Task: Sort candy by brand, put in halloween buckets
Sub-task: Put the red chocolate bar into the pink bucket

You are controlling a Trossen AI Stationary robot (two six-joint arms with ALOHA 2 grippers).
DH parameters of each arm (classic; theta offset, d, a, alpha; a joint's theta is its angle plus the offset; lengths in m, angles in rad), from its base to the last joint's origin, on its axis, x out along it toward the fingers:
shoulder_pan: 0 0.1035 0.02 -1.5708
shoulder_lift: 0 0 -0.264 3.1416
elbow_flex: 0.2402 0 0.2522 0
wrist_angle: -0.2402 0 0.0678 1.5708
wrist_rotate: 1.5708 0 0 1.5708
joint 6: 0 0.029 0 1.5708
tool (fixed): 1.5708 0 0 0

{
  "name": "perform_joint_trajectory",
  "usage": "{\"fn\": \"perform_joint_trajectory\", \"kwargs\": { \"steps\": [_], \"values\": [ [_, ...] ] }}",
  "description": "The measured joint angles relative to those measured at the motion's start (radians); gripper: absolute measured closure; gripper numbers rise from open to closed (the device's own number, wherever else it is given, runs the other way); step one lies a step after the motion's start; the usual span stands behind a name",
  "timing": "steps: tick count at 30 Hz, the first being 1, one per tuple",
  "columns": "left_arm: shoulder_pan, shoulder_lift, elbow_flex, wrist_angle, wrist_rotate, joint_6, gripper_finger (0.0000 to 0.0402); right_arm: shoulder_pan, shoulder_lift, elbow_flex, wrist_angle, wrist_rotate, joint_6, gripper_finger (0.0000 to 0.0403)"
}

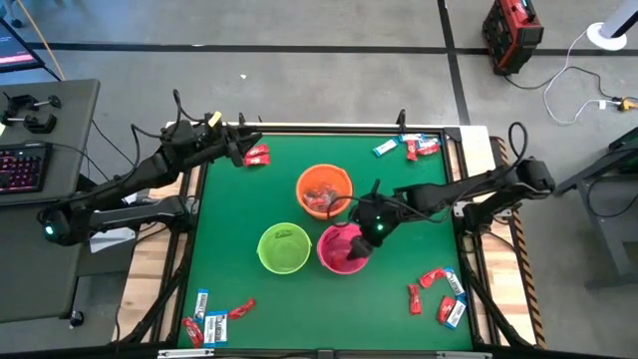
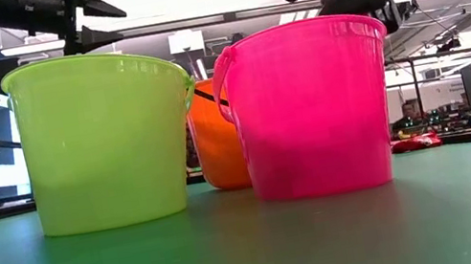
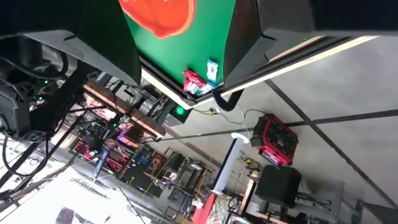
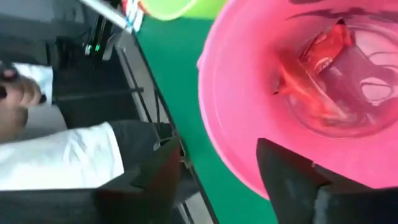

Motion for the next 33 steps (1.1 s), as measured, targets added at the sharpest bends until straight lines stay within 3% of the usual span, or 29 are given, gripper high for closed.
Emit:
{"fn": "perform_joint_trajectory", "kwargs": {
  "steps": [7,10,14,19,26,33],
  "values": [
    [0.0,0.017,0.015,-0.034,-0.002,-0.074,0.0186,-0.046,-0.09,0.0,0.007,-0.04,-0.122,0.0164],
    [0.0,0.107,0.145,-0.332,-0.045,-0.08,0.0186,-0.07,-0.165,0.001,-0.029,0.001,-0.175,0.0164],
    [0.031,0.341,0.374,-0.771,-0.17,0.089,0.0186,-0.119,-0.246,0.001,-0.115,0.103,-0.252,0.0164],
    [0.095,0.654,0.537,-1.01,-0.174,0.215,0.0186,-0.177,-0.292,0.001,-0.164,0.151,-0.311,0.0164],
    [0.141,0.951,0.556,-1.022,-0.24,0.347,0.0186,-0.179,-0.305,0.001,-0.179,0.231,-0.358,0.0165],
    [0.185,1.091,0.557,-0.981,-0.264,0.409,0.0186,-0.165,-0.303,0.001,-0.216,0.258,-0.375,0.0165]
  ]
}}
